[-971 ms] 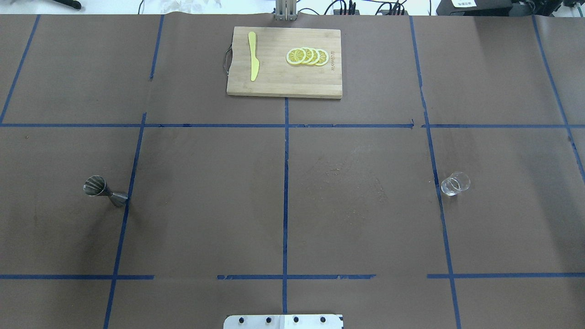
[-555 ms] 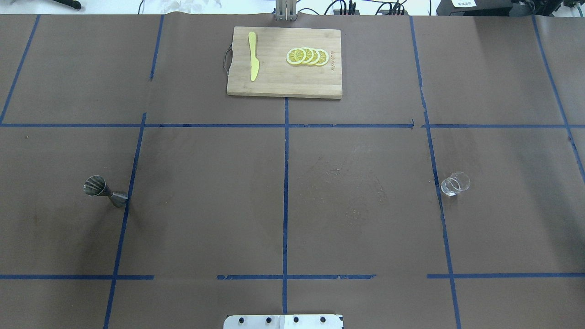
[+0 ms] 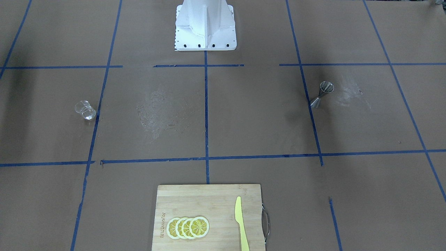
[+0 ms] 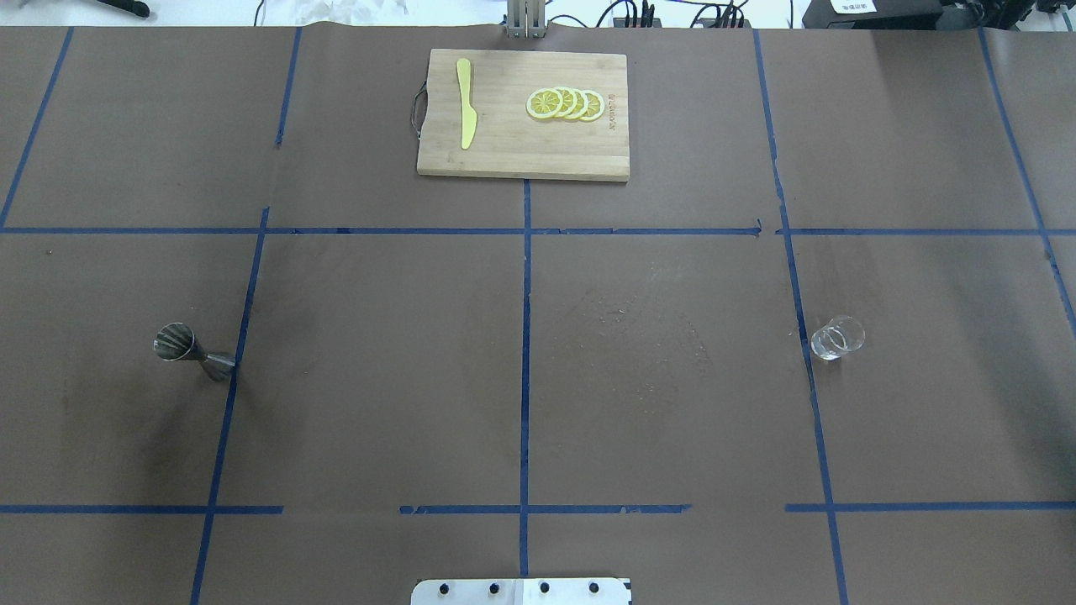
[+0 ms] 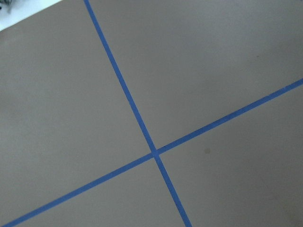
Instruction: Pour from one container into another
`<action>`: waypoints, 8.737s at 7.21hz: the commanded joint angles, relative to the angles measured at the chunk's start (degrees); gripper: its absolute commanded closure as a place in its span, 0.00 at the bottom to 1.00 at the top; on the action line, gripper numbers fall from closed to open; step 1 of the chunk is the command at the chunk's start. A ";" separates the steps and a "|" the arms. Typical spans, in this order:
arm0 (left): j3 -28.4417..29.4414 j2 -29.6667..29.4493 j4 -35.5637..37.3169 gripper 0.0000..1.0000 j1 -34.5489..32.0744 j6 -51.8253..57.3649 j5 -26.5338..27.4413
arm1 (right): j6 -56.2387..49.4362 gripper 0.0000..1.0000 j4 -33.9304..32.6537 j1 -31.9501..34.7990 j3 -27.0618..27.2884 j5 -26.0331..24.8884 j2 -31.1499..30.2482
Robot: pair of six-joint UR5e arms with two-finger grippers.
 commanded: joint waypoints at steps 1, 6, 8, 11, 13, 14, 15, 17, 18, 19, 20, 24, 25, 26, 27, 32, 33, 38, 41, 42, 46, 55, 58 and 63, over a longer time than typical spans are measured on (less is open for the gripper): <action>0.46 -0.83 -9.53 0.00 -0.03 0.46 -0.37 | 0.22 0.00 1.65 0.04 -0.37 1.94 -0.07; 1.25 -0.83 -21.40 0.00 2.93 -8.42 -0.29 | 1.44 0.00 1.74 0.13 0.42 1.78 0.10; 0.99 -0.04 -35.77 0.00 10.12 -28.53 2.85 | 1.45 0.00 1.74 0.13 0.60 1.87 -0.51; -4.61 6.62 -48.91 0.00 26.20 -47.22 22.33 | 1.45 0.00 1.74 0.30 0.60 1.87 -1.13; -10.76 11.71 -54.09 0.00 31.49 -51.47 26.94 | 1.45 0.00 1.74 0.65 0.69 1.87 -1.13; -11.22 12.61 -56.56 0.00 34.56 -51.65 30.01 | 1.45 0.00 1.74 0.65 0.77 1.87 -1.13; -11.32 12.71 -57.36 0.00 40.16 -55.05 37.09 | 1.45 0.00 1.74 0.65 0.78 1.87 -1.21; -11.32 12.80 -57.55 0.00 54.74 -57.36 58.58 | 1.53 0.00 1.74 0.83 1.04 1.87 -1.57; -11.23 12.97 -57.55 0.00 61.16 -58.41 67.30 | 1.45 0.00 1.74 1.18 1.04 1.87 -1.65; -11.23 13.06 -57.72 0.00 67.14 -58.60 75.83 | 1.45 0.00 1.74 1.53 1.04 1.87 -1.83; -10.62 13.06 -57.81 0.00 71.81 -59.03 83.49 | 1.45 0.00 1.74 1.88 1.04 1.87 -1.83; -3.77 12.45 -61.76 0.00 82.58 -62.55 98.76 | 1.53 0.00 1.74 2.50 1.13 2.04 -2.27; -3.67 11.84 -61.77 0.00 82.76 -62.55 98.77 | 1.53 0.00 1.74 2.50 1.13 2.04 -2.27; -3.50 11.05 -61.68 0.00 83.11 -62.55 99.64 | 1.53 0.00 1.74 2.50 1.13 2.04 -2.27; -1.58 10.26 -62.38 0.00 83.72 -62.64 100.08 | 1.53 0.00 1.74 2.50 1.04 2.04 -2.27; 4.14 6.13 -63.00 0.00 84.87 -62.64 100.88 | 1.53 0.00 1.74 3.02 1.13 2.04 -2.36; 5.37 5.42 -63.00 0.00 84.87 -62.64 100.88 | 1.53 0.00 1.74 3.11 1.13 2.04 -2.27; 6.00 4.10 -63.00 0.00 84.96 -62.73 100.70 | 1.53 0.00 1.74 3.11 1.13 2.04 -2.27; 9.16 2.07 -63.00 0.01 84.96 -62.64 100.53 | 1.53 0.00 1.74 3.11 1.48 2.04 -2.27; 8.99 2.16 -63.08 0.06 84.87 -62.73 100.53 | 1.53 0.00 1.74 3.11 1.48 2.04 -2.27; 10.83 3.13 -68.71 0.11 84.87 -62.20 100.44 | 1.53 0.00 1.74 3.20 1.48 2.04 -2.27; 10.74 3.30 -68.71 0.35 84.87 -61.85 100.44 | 1.53 0.00 1.74 3.11 1.48 1.96 -2.09; 10.74 3.30 -68.71 0.37 84.87 -61.85 100.35 | 1.45 0.00 1.74 3.11 1.48 1.96 -1.92; 10.66 3.13 -68.71 0.52 84.78 -61.85 100.35 | 1.45 0.00 1.74 3.11 1.48 1.96 -1.74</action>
